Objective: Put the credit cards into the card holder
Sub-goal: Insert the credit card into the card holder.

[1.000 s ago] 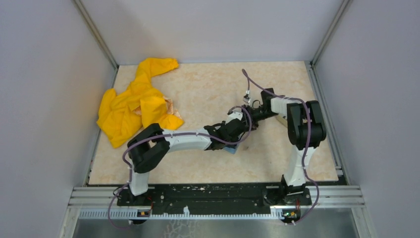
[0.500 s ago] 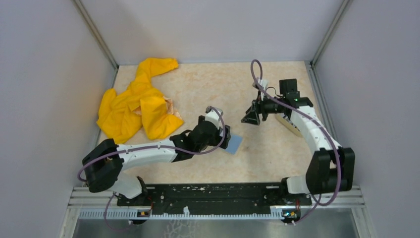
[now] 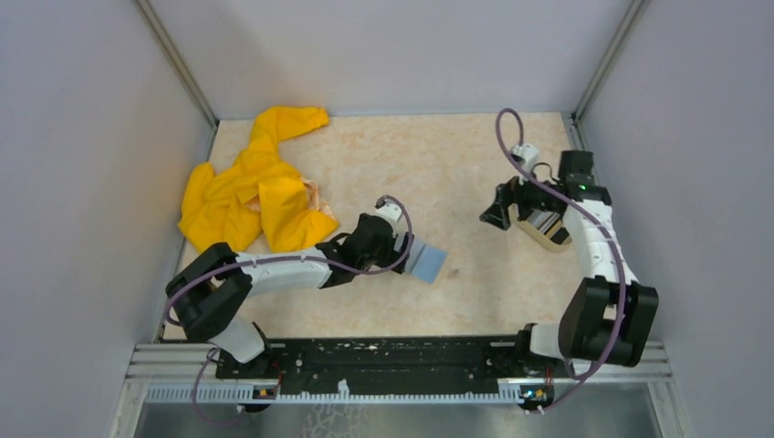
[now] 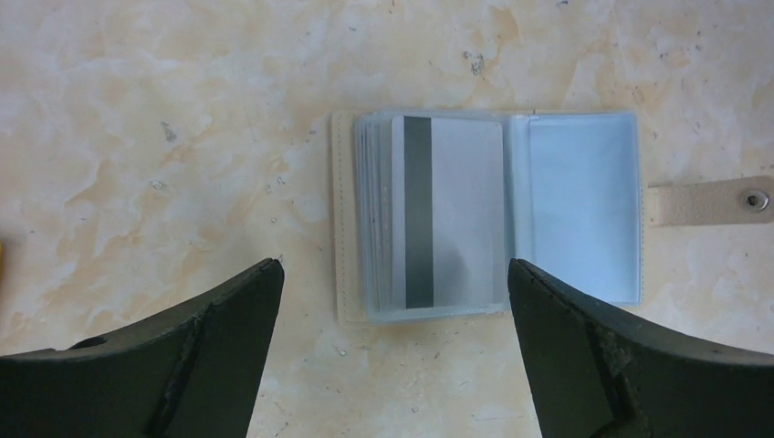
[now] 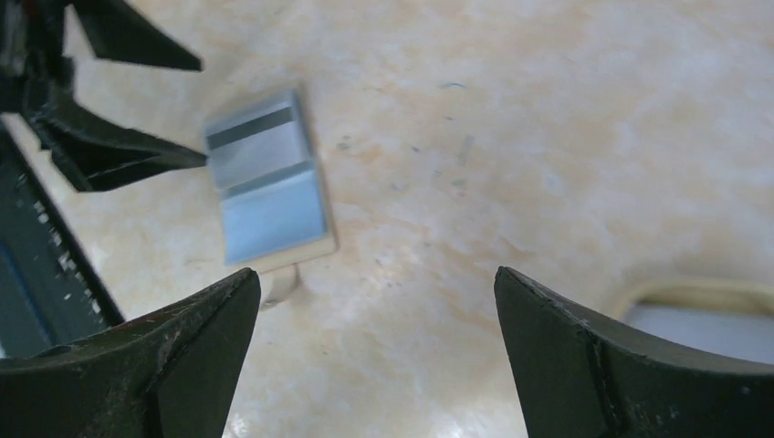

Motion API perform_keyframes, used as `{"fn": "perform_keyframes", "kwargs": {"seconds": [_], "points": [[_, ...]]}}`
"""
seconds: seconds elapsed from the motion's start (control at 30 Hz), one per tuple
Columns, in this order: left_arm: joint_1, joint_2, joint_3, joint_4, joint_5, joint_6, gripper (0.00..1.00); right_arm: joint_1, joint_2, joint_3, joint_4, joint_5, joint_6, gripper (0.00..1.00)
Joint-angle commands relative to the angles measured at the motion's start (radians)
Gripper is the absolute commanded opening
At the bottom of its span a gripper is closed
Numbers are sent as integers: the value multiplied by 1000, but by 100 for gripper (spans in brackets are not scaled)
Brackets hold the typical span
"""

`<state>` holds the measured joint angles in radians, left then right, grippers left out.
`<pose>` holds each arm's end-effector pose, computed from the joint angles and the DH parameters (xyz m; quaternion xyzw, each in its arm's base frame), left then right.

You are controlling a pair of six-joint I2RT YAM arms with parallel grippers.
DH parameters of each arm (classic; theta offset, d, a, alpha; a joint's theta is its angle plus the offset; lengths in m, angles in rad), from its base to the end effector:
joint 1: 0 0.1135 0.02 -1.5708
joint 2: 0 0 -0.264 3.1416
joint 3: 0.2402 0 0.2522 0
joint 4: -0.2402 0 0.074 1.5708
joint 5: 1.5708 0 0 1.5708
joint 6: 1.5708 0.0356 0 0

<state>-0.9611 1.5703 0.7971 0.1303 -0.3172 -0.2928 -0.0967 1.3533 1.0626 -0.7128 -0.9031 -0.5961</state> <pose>0.1943 -0.2588 0.1847 0.2229 0.8574 -0.1449 0.4407 0.2680 0.0021 0.2776 -0.3318 0.8069 0.3085 0.3791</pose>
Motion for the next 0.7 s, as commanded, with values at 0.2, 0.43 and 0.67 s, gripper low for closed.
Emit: {"fn": "perform_keyframes", "kwargs": {"seconds": [0.2, 0.43, 0.67], "points": [[29, -36, -86, 112, 87, -21, 97, -323, -143, -138, 218, 169, 392, 98], [52, -133, -183, 230, 163, -72, 97, -432, -134, -193, 275, 168, 514, 92], [57, -118, -193, 251, 233, -71, 97, -468, -97, -278, 415, 257, 713, 81]]}}
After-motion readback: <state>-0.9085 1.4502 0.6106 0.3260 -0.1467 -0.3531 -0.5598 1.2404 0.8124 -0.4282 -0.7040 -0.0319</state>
